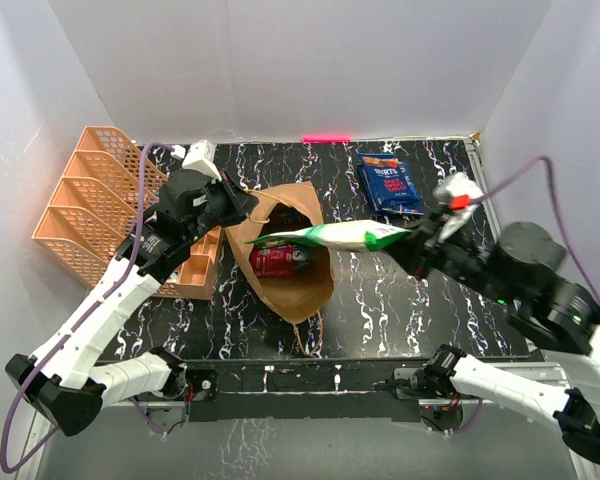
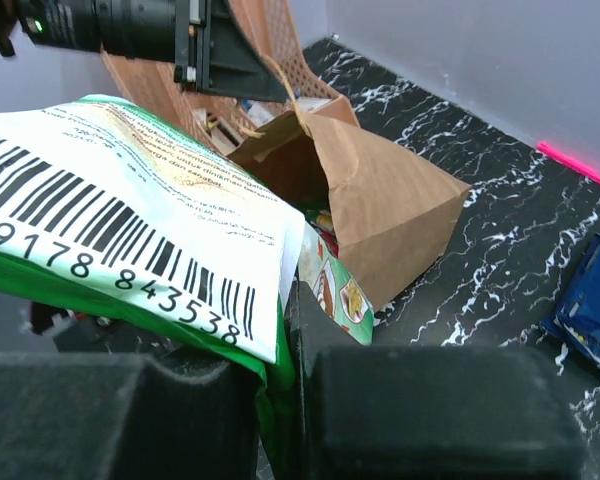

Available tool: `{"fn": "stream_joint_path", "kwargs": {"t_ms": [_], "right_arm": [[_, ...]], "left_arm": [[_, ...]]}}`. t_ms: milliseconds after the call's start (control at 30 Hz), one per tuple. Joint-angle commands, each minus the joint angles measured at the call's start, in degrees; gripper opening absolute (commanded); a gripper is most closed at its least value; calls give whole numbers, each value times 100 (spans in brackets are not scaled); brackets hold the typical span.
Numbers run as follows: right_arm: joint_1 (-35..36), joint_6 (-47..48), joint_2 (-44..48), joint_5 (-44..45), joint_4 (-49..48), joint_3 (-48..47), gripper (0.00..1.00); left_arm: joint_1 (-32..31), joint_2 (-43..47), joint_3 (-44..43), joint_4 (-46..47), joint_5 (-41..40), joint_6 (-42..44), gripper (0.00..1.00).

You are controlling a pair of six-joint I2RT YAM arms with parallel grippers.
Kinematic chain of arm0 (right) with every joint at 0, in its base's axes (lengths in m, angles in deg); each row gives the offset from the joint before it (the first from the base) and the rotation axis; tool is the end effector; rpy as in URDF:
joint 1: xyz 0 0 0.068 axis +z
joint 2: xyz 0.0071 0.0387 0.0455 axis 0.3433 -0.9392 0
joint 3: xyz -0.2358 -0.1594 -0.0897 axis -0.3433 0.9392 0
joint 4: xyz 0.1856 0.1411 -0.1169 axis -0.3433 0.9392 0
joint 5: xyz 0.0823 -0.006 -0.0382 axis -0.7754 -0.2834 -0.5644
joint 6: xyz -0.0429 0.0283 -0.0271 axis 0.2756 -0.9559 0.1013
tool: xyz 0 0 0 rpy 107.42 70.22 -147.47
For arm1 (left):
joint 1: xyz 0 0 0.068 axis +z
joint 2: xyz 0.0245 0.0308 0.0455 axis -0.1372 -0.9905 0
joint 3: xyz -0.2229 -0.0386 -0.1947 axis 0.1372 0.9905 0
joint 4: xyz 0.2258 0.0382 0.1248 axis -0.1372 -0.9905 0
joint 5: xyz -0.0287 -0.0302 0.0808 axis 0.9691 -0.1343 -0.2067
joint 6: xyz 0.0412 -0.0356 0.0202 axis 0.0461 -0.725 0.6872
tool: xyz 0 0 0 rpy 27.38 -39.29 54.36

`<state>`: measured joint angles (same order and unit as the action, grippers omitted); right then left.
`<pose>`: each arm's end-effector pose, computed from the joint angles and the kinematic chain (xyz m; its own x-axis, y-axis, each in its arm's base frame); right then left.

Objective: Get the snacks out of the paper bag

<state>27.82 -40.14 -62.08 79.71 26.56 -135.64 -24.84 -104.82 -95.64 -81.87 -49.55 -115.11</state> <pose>0.0658 0.0764 0.4788 -0.1499 -0.0713 -0.9861 -0.7702 0.6338 0.0713 0.1994 -0.1245 0.4340 -0.4439 -0.4434 -0.7787 0.2622 0.7667 -0.5860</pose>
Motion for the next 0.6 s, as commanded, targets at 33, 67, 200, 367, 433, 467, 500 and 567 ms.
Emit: {"fn": "stream_joint_path", "kwargs": {"t_ms": [33,67,200,367,433,467,500,567], "right_arm": [[7,-1299,519,1270,294,-440,8],[9,-1431,565,1602,309,-455,8],[9,-1750,581,3043,328,-438,8],[4,-2051,467,4678,317,-258,8],[8,-2120,507,5141,90,-60,8],[13,-2111,548,5324,-109,90,8],[6,-2102,577,5466,-314,208,8],[11,-2337,559,5843,-300,349,8]], "left_arm": [[31,-38,-66,74,-369,77,0],[33,-46,-66,80,-362,97,0],[33,-33,-83,100,-260,125,0],[31,79,-91,18,-257,159,0],[34,141,-72,-10,-296,169,0],[30,164,-61,-23,-310,169,0],[34,178,-58,-28,-313,169,0],[37,190,-81,-53,-307,172,0]]}}
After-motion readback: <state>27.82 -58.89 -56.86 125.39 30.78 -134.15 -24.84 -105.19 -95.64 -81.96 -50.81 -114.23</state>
